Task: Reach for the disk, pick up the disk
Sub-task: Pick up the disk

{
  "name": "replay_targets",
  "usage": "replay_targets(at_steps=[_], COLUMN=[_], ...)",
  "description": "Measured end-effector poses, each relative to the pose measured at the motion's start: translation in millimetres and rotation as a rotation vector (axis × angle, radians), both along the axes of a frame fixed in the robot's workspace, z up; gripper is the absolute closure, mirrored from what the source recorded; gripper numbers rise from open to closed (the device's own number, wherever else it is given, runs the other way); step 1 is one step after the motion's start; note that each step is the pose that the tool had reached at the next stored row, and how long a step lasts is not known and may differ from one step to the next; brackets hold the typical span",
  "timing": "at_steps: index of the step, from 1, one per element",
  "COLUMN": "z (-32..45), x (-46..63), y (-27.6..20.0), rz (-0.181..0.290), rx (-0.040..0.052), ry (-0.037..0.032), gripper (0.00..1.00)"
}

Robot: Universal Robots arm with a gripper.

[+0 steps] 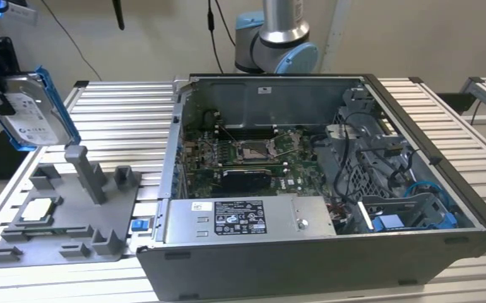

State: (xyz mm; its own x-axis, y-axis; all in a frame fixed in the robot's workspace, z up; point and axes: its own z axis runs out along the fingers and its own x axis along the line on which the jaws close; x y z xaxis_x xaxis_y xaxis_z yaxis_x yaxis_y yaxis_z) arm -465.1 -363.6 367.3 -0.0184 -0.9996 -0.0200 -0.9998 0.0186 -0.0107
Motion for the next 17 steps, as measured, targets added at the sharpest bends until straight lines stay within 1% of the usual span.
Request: replay_targets(at_steps=[10, 13, 15, 17], z=[1.3, 2.0, 4.5, 10.2], x=[0.0, 0.0, 0.0, 0.0], y=[0.0, 0.0, 0.0, 0.0], rz=[0.0, 0.0, 0.0, 0.0], rx=[0.0028, 0.0058, 0.0062, 0.0064], ry=[0.0, 0.0001, 0.0002, -0.0001], gripper=[1.0, 1.0, 1.0, 1.0])
